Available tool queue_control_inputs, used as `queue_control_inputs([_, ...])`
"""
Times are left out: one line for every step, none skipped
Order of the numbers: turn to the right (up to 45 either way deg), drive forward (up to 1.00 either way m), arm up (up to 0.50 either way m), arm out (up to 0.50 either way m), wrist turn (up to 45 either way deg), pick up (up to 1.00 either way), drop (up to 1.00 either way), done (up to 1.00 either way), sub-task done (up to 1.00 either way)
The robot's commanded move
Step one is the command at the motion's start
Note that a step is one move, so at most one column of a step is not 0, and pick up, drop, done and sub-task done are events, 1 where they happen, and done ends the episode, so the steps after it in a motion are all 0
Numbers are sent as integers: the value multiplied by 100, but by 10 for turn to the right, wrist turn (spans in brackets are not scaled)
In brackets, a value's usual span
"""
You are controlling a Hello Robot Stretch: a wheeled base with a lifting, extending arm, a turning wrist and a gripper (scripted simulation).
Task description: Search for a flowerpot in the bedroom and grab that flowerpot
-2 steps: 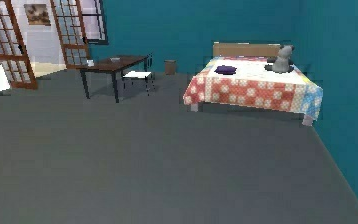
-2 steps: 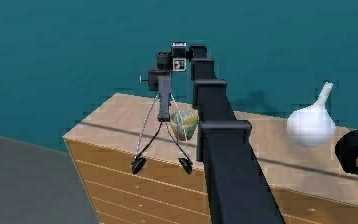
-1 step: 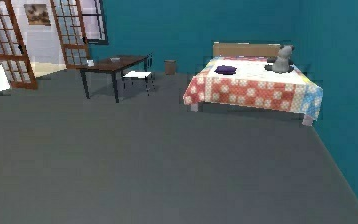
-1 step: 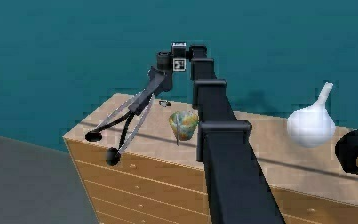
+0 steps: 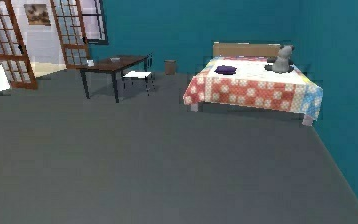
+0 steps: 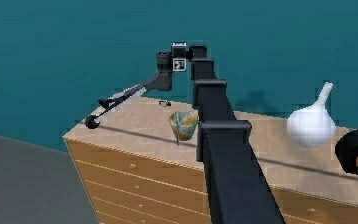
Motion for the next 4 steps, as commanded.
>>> queue_control_inputs([0, 0, 0, 0, 450, 0, 0, 0, 0])
queue_control_inputs([0, 0, 0, 2, 0, 0, 0, 0, 0])
queue_control_inputs([0, 0, 0, 0, 450, 0, 0, 0, 0])
queue_control_inputs([0, 0, 0, 0, 120, 0, 0, 0, 0])
